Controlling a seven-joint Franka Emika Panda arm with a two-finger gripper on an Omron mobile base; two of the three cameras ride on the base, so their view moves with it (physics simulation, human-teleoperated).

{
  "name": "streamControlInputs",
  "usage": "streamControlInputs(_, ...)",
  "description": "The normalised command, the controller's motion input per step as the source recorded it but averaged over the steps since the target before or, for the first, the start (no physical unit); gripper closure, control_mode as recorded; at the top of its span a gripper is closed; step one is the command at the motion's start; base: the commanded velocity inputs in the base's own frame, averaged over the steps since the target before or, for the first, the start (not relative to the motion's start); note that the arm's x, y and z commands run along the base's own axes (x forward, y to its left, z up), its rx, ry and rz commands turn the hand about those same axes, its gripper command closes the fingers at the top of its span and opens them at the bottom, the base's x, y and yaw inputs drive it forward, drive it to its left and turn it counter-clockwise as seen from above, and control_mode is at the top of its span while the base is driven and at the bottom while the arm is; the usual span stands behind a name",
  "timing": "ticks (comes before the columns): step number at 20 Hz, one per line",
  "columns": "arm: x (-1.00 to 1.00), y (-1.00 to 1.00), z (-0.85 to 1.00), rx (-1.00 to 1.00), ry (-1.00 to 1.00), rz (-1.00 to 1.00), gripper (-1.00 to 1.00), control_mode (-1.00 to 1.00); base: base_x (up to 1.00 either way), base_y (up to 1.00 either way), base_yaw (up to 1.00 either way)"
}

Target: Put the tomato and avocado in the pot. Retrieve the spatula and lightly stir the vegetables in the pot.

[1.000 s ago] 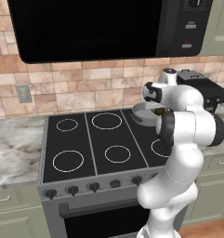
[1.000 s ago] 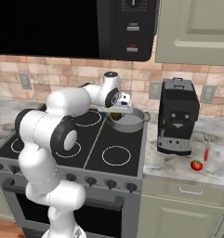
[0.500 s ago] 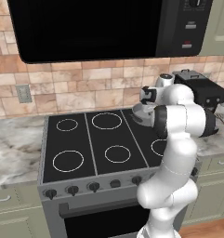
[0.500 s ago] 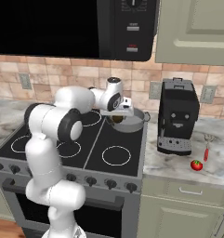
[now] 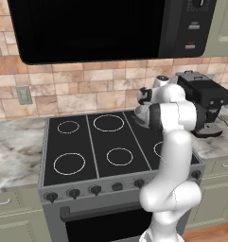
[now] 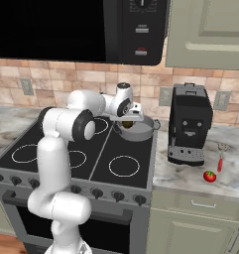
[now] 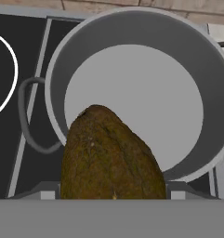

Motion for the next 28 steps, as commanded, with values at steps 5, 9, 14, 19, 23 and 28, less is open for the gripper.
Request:
streamControlInputs(5,0.34,0.0,-0.21,0.0,0.0,0.0,1.0,-1.0,0.0,0.0,0.0)
streamControlInputs(9,0.06,0.0,-0.34,0.0,0.03,0.01,1.0,-1.0,0.0,0.0,0.0)
streamControlInputs(14,0.0,0.0,-0.35,0.0,0.01,0.0,1.0,-1.0,0.0,0.0,0.0)
streamControlInputs(19,0.0,0.0,-0.2,0.0,0.0,0.0,1.0,-1.0,0.0,0.0,0.0)
streamControlInputs(23,0.06,0.0,0.0,0.0,0.0,0.0,1.0,-1.0,0.0,0.0,0.0)
streamControlInputs(28,0.06,0.0,0.0,0.0,0.0,0.0,1.0,-1.0,0.0,0.0,0.0)
